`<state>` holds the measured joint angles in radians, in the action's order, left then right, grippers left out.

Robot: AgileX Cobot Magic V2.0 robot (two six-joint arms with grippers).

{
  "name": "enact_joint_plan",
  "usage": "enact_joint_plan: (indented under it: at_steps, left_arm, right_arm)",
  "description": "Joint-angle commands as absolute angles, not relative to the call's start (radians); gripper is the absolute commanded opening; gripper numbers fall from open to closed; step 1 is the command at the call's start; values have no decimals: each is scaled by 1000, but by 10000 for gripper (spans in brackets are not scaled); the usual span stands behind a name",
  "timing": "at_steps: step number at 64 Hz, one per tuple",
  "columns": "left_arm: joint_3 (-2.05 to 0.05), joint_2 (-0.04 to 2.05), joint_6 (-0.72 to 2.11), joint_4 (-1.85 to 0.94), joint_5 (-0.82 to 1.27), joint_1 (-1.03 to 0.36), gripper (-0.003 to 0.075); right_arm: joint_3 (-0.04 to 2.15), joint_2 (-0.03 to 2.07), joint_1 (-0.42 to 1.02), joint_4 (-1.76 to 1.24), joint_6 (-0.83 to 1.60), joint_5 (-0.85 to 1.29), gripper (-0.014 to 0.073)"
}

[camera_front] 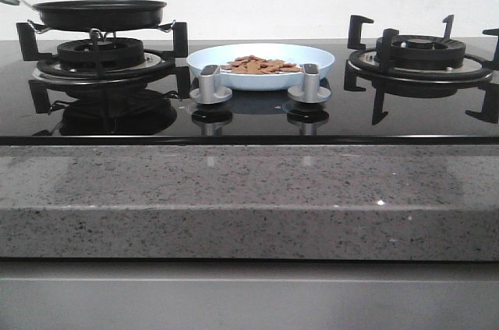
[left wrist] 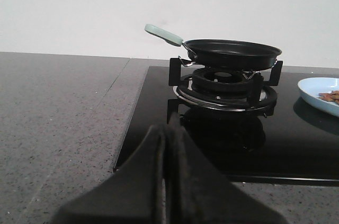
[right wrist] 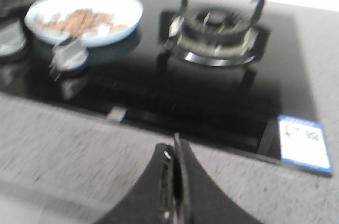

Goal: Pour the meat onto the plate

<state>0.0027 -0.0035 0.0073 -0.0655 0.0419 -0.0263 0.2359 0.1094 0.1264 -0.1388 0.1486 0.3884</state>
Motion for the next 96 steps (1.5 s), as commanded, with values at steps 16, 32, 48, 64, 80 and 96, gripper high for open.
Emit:
enact_joint_plan:
  at_steps: [16, 32, 48, 64, 80, 96]
  left_arm:
    - [9, -22, 0, -65, -49, -27, -20]
    - [9, -22, 0, -65, -49, -27, -20]
    - [9, -22, 0, -65, -49, -27, -20]
    - [9, -22, 0, -65, -49, -27, -20]
    - [9, -22, 0, -65, -49, -27, -20]
    - [9, -22, 0, -65, -49, -27, -20]
  right_arm:
    - [30, -25, 46, -188, 159, 62, -69]
    - [-21, -28, 42, -188, 159, 46, -69]
    - [-21, -28, 42, -188, 159, 45, -69]
    - [-21, -28, 42, -161, 136, 37, -69]
    - [-21, -28, 42, -21, -37, -17, -69]
    - [-21, -28, 42, -21, -37, -13, -69]
